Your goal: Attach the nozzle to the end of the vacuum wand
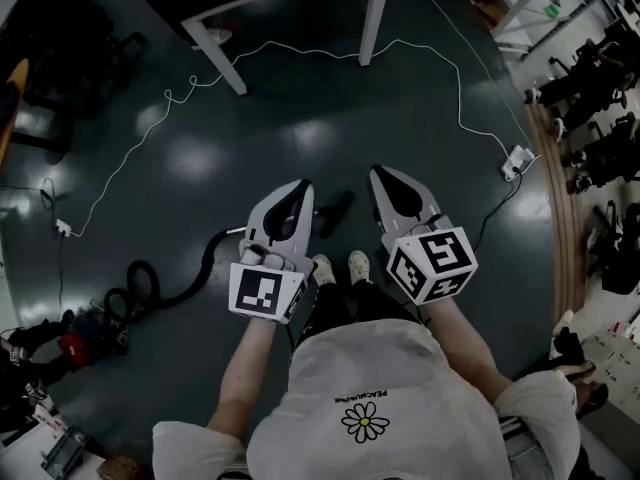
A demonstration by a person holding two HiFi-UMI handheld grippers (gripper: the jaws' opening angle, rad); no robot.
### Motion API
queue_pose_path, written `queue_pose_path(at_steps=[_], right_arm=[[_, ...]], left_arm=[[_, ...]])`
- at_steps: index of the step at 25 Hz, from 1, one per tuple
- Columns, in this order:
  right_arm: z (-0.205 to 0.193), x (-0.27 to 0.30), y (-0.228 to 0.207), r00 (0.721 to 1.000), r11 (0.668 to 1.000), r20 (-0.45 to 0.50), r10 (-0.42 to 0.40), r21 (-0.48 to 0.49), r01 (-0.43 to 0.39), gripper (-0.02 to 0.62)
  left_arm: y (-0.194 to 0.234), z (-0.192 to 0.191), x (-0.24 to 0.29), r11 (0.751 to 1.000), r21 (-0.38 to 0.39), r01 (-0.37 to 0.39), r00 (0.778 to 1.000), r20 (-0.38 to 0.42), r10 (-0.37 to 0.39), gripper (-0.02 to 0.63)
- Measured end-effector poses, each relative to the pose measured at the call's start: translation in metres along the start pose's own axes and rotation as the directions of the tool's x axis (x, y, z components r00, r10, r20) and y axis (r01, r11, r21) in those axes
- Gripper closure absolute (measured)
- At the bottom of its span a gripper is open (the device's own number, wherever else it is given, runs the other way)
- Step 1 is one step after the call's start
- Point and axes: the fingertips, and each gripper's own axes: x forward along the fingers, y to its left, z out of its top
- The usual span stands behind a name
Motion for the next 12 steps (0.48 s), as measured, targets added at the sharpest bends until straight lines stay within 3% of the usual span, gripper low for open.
queue_pose_path(at_steps=[5, 12], right_arm=[[0.016, -0.049, 0.034, 0.998, 0.987, 0.046, 0.033, -0.162, -0.025, 0.589], [0.031, -0.054, 0.053, 0.99, 0.985, 0.138, 0.034, -0.173, -0.01, 0.589]], left_arm=[[-0.009, 0.025, -0.04, 0.997, 0.008, -0.082, 0.993, 0.086, 0.081, 0.604], [-0.006, 0.028, -0.068, 0.986, -0.023, -0.164, 0.978, 0.128, 0.166, 0.604]])
